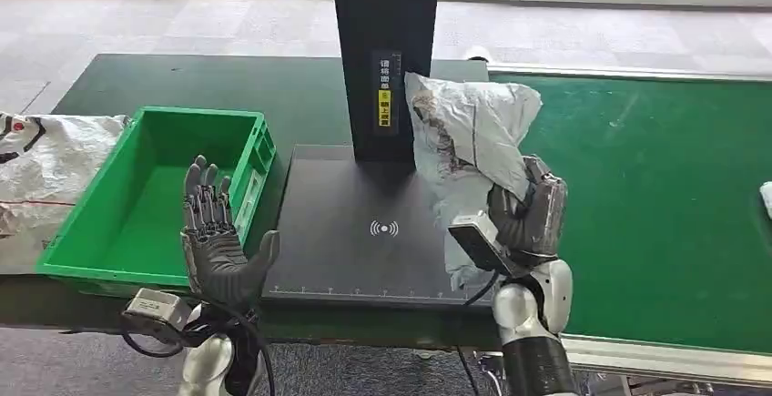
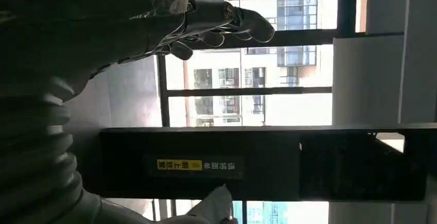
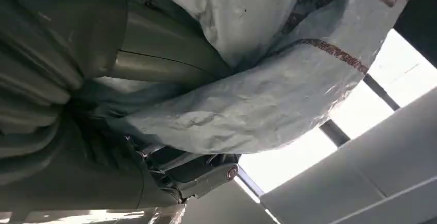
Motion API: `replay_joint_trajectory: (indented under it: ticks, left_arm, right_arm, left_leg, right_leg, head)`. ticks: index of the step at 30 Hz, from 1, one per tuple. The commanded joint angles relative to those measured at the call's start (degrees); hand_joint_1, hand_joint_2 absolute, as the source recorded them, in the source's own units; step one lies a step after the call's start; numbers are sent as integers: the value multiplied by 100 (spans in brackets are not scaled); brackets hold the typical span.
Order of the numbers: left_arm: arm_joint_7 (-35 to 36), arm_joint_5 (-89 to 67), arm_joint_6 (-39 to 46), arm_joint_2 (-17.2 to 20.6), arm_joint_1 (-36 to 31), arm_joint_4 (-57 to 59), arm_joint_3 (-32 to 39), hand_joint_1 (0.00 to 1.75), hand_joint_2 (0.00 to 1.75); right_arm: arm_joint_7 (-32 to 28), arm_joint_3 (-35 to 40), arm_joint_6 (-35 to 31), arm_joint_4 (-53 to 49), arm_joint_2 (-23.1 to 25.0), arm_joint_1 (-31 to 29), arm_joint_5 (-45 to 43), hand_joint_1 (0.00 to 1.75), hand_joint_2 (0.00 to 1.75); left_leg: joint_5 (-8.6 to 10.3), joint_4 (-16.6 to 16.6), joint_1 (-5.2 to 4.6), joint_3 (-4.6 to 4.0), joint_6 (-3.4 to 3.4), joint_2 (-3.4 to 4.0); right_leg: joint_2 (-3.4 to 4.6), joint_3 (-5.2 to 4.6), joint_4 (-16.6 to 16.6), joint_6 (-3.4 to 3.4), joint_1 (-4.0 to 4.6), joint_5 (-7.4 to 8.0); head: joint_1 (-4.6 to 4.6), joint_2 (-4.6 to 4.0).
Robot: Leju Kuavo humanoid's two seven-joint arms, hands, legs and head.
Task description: Moved the parcel from conveyor to table for the left to box.
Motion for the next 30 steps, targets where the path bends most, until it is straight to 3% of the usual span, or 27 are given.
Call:
replay_joint_trajectory:
  ticks: [1,12,21,26,27,28,30]
  left_arm:
    - [19,48,-12,185,-163,335,-331,0,175]
    - [19,62,-137,89,-555,666,-232,0,175]
    - [19,46,-127,88,-546,646,-243,0,175]
    - [19,39,-107,36,-596,642,-188,0,175]
    - [19,36,-111,28,-593,637,-175,0,175]
    - [19,33,-109,26,-585,630,-170,0,175]
    - [19,17,-119,33,-557,614,-183,0,175]
  right_arm:
    - [296,885,131,901,-85,-288,-124,175,175]
    - [511,758,-56,3585,-220,-1375,-450,175,175]
    - [501,747,92,3969,-233,-1460,-487,175,175]
    - [678,712,289,4254,-256,-1519,-492,175,175]
    - [773,675,364,4355,-283,-1532,-508,30,175]
    - [813,669,356,4384,-292,-1531,-498,0,175]
    - [847,617,412,4441,-328,-1517,-539,0,175]
  left_leg:
    - [-1,-13,1,22,0,6]
    - [4,-10,4,18,2,0]
    - [3,-32,7,50,3,-12]
    - [2,-8,1,16,0,-7]
    - [2,-10,5,21,0,-9]
    - [3,-14,4,27,1,-13]
    - [4,-10,3,19,1,-12]
  right_leg:
    - [8,21,-13,-3,2,1]
    - [2,17,-11,0,3,4]
    - [-9,57,-40,-3,8,2]
    - [-4,16,-8,-2,1,-1]
    - [-5,23,-14,-2,5,0]
    - [-8,29,-16,-2,5,0]
    - [-8,19,-11,-2,4,0]
  head:
    - [0,0]
    - [0,0]
    - [0,0]
    - [0,0]
    - [0,0]
    - [0,0]
    - [0,0]
